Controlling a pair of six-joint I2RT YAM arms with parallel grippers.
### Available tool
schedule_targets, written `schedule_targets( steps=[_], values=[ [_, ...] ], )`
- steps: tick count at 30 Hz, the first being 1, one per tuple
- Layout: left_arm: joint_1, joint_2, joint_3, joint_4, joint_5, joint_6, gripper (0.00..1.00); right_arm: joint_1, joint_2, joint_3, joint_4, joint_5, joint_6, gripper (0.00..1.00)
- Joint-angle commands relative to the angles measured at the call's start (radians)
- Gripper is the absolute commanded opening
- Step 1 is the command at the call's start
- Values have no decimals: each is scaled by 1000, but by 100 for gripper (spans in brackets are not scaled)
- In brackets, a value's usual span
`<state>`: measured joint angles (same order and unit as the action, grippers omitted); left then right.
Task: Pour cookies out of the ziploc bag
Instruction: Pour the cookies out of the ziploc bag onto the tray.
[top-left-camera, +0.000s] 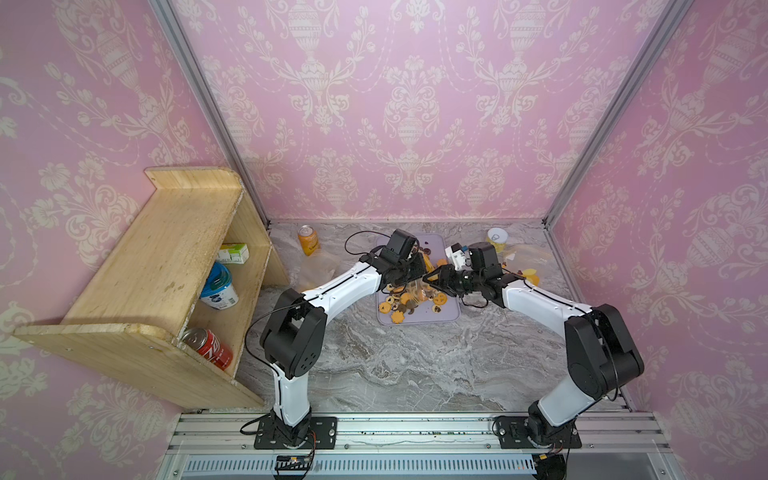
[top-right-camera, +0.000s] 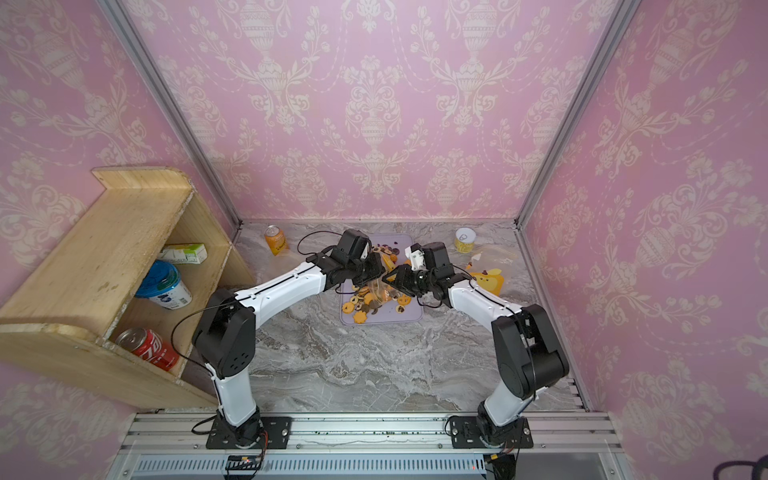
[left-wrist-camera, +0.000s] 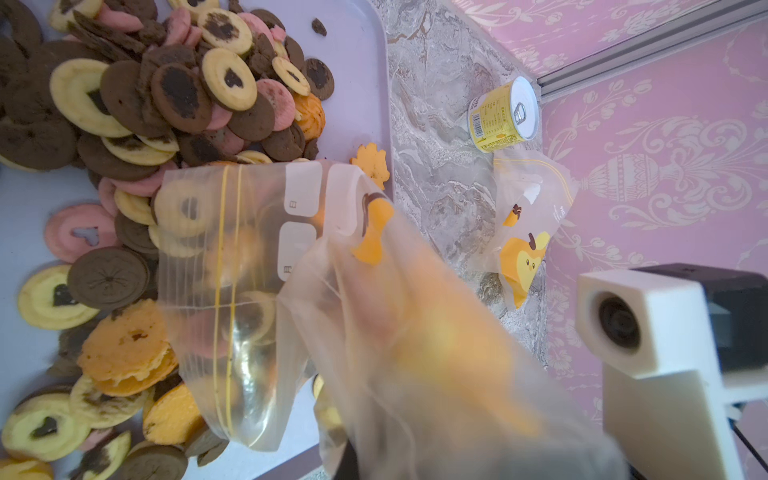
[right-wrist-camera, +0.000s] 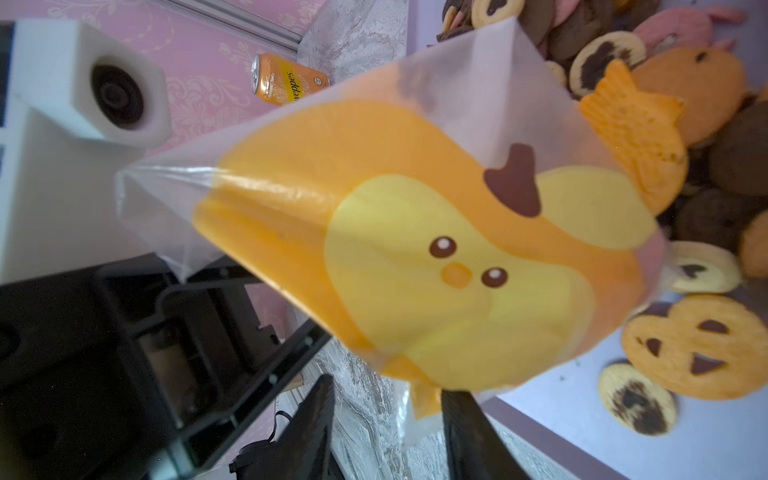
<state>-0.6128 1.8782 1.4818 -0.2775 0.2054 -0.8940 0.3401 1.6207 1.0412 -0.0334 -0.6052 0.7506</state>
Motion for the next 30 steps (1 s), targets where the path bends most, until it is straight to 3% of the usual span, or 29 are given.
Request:
schedule_targets(
  steps=[1, 9, 18, 26, 30],
  values=[
    [15, -43, -18, 14, 23, -19, 1, -7, -74, 62, -226, 118, -118, 43],
    [22, -25, -8, 18, 37, -27, 1, 97, -111, 122, -449, 337, -295, 44],
    [22, -30, -11, 18, 42, -26, 1, 240, -3, 288, -553, 572, -380, 46],
    [22, -33, -17, 23, 43, -31, 1, 256, 93, 342, -583, 647, -382, 37],
    [24, -33, -18, 25, 43, -33, 1, 260, 114, 353, -580, 646, -378, 27]
  ],
)
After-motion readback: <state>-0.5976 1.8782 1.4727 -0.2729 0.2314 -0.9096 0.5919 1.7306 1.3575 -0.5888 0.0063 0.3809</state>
